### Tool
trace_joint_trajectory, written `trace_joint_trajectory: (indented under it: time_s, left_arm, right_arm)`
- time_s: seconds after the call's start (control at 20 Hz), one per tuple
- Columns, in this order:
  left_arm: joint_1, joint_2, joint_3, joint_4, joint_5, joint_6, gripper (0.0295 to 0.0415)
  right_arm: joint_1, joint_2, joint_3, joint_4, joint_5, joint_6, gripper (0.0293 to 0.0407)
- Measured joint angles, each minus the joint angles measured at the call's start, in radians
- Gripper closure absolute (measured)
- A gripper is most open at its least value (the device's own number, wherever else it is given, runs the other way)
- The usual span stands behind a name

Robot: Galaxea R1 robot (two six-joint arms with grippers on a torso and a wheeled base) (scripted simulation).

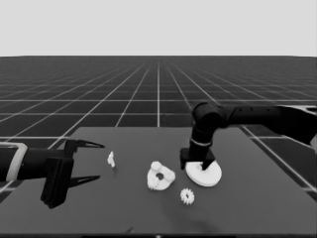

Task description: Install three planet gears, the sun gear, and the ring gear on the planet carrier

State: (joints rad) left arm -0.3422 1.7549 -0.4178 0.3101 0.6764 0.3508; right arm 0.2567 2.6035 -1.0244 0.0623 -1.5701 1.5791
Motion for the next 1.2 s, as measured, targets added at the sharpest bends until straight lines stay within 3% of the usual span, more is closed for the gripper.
trace_joint_trajectory:
  time_s: [0.15,0.2,0.25,0.3,0.4,0.65,0.75,0.8,1.15,1.2]
  left_arm:
    - [0.000,0.000,0.000,0.000,0.000,0.000,0.0326]
    - [0.000,0.000,0.000,0.000,0.000,0.000,0.0326]
    - [0.000,0.000,0.000,0.000,0.000,0.000,0.0326]
    - [0.000,0.000,0.000,0.000,0.000,0.000,0.0326]
    - [0.000,0.000,0.000,0.000,0.000,0.000,0.0326]
    - [0.000,0.000,0.000,0.000,0.000,0.000,0.0326]
    - [0.000,0.000,0.000,0.000,0.000,0.000,0.0326]
    - [0.000,0.000,0.000,0.000,0.000,0.000,0.0326]
    - [0.000,0.000,0.000,0.000,0.000,0.000,0.0326]
    - [0.000,0.000,0.000,0.000,0.000,0.000,0.0326]
  right_arm:
    - [0.001,-0.005,0.008,0.001,0.000,0.003,0.0315]
    - [-0.174,-0.009,0.026,-0.214,-0.001,0.018,0.0315]
    - [-0.327,-0.004,-0.006,-0.344,-0.002,-0.008,0.0315]
    - [-0.409,0.004,-0.050,-0.415,0.009,-0.043,0.0315]
    - [-0.474,0.017,-0.108,-0.473,0.029,-0.083,0.0315]
    - [-0.500,0.025,-0.141,-0.499,0.043,-0.104,0.0315]
    - [-0.501,0.025,-0.142,-0.500,0.044,-0.105,0.0386]
    - [-0.501,0.025,-0.143,-0.500,0.044,-0.105,0.0390]
    - [-0.501,0.025,-0.143,-0.501,0.044,-0.106,0.0390]
    - [-0.369,-0.010,-0.001,-0.329,-0.020,-0.013,0.0390]
